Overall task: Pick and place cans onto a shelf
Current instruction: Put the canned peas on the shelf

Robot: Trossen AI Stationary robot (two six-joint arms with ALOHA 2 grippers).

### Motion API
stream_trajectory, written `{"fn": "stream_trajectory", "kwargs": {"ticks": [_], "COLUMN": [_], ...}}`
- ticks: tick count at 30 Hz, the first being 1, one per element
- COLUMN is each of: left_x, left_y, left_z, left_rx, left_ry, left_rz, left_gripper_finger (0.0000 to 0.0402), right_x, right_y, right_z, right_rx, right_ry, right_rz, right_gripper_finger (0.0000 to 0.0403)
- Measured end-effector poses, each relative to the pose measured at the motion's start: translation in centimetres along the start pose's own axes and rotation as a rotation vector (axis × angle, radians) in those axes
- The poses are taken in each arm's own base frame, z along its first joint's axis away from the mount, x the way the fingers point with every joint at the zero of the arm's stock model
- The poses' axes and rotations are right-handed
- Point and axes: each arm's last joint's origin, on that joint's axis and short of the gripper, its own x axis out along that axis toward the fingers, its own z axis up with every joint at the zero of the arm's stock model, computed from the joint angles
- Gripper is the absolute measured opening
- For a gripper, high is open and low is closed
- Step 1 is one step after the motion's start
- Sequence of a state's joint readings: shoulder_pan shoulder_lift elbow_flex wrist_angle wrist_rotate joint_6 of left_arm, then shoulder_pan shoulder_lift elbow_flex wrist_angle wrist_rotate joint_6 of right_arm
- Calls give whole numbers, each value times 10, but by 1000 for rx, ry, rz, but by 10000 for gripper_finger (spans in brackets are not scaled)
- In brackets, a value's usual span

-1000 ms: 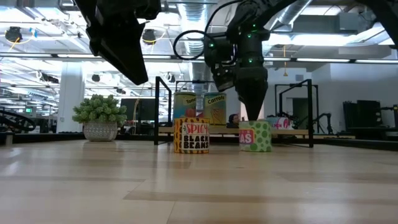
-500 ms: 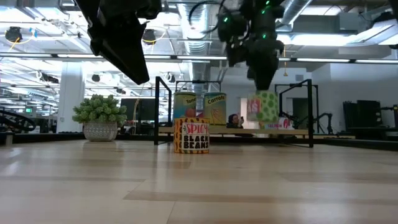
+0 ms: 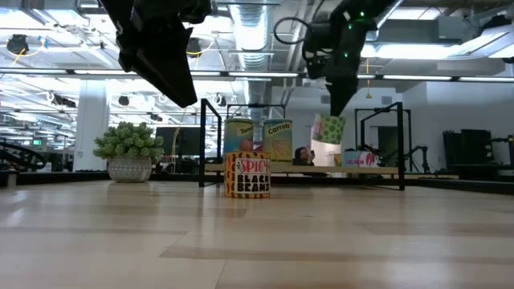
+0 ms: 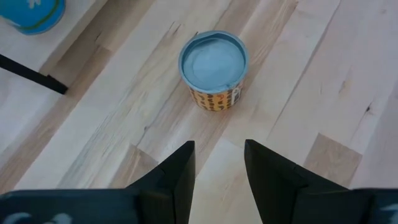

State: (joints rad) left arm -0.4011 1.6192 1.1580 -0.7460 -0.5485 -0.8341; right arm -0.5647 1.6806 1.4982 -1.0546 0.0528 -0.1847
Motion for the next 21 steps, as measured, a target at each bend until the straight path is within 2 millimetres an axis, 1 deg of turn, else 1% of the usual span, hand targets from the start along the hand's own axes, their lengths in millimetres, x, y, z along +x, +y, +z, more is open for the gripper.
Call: {"fn": "stream_trajectory", "kwargs": {"ticks": [5, 8, 11, 13, 16, 18, 21], "left_x": [3, 6, 9, 11, 14, 15, 16], "left_y": [3, 7, 11, 14, 17, 19, 20], "left_z": [3, 7, 10, 13, 16, 17, 18], "left_rx": [-16, -37, -57, -69, -84, -90, -90], "left_ry": [-4, -4, 7, 17, 29, 41, 53], "left_rz": [12, 22, 26, 27, 26, 21, 13], "left_gripper_finger": [128, 128, 128, 128, 128, 128, 128], "right_x": [5, 3, -5, -7, -4, -2, 11], "right_y": [-32, -43, -56, -61, -69, -74, -82], "right_z": [3, 6, 8, 15, 24, 37, 48], "right_rx": [24, 17, 19, 11, 4, -17, -21], "right_ry": [-79, -135, -160, -181, -173, -184, -114], "right_rz": [-51, -80, -101, -112, -98, -102, -78], "right_gripper_finger": [4, 5, 4, 4, 4, 3, 3]}}
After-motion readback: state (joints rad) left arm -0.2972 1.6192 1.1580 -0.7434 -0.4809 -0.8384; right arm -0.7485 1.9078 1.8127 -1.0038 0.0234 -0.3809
